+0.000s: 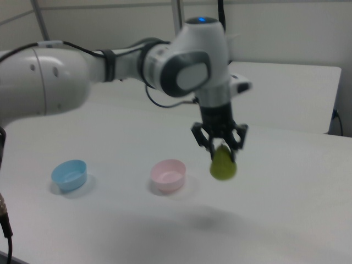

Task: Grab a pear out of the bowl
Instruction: 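Carry the pear away from the pink bowl and lower it onto the table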

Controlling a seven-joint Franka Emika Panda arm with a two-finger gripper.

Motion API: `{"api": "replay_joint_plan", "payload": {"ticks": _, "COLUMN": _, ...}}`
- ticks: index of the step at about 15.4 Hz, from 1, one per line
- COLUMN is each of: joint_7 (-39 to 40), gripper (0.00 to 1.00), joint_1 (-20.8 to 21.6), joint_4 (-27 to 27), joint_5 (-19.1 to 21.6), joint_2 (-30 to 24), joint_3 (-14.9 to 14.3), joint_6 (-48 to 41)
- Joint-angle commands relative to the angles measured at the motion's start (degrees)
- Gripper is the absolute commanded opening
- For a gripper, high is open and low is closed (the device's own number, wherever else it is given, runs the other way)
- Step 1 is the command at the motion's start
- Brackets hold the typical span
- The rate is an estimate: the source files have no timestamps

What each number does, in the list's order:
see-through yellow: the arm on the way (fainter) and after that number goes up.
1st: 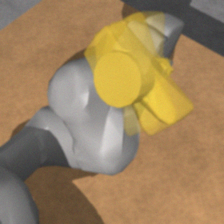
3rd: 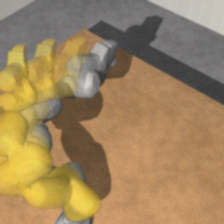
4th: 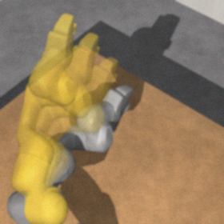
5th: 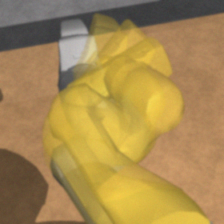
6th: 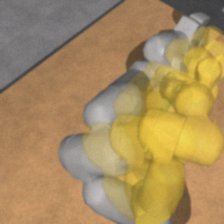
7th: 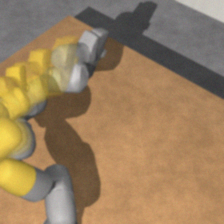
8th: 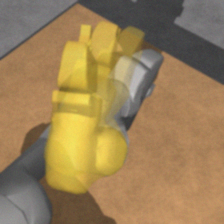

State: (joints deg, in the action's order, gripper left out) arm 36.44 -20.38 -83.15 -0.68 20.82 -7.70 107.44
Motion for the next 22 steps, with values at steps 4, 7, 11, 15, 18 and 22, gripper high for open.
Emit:
{"api": "replay_joint_plan", "payload": {"ticks": 4, "joint_7": 2.49, "gripper": 0.0, "joint_1": -5.54, "joint_4": 0.8, "joint_5": 6.64, "joint_2": 5.36, "joint_3": 0.31, "joint_6": 3.9}}
{"api": "replay_joint_plan", "payload": {"ticks": 7, "joint_7": 0.39, "gripper": 0.0, "joint_1": -5.63, "joint_4": 0.88, "joint_5": 7.01, "joint_2": 8.35, "joint_3": 0.14, "joint_6": 6.46}}
{"api": "replay_joint_plan", "payload": {"ticks": 11, "joint_7": -0.67, "gripper": 0.0, "joint_1": -5.37, "joint_4": 0.62, "joint_5": 7.1, "joint_2": 10.9, "joint_3": 0.14, "joint_6": 10.24}}
{"api": "replay_joint_plan", "payload": {"ticks": 15, "joint_7": -2.69, "gripper": 0.0, "joint_1": -5.11, "joint_4": 0.62, "joint_5": 6.92, "joint_2": 12.66, "joint_3": 0.14, "joint_6": 12.0}}
{"api": "replay_joint_plan", "payload": {"ticks": 18, "joint_7": -4.8, "gripper": 0.73, "joint_1": -4.84, "joint_4": 0.62, "joint_5": 6.92, "joint_2": 13.28, "joint_3": 0.14, "joint_6": 12.97}}
{"api": "replay_joint_plan", "payload": {"ticks": 22, "joint_7": -5.07, "gripper": 1.0, "joint_1": -4.67, "joint_4": 0.79, "joint_5": 6.22, "joint_2": 11.18, "joint_3": 0.22, "joint_6": 12.28}}
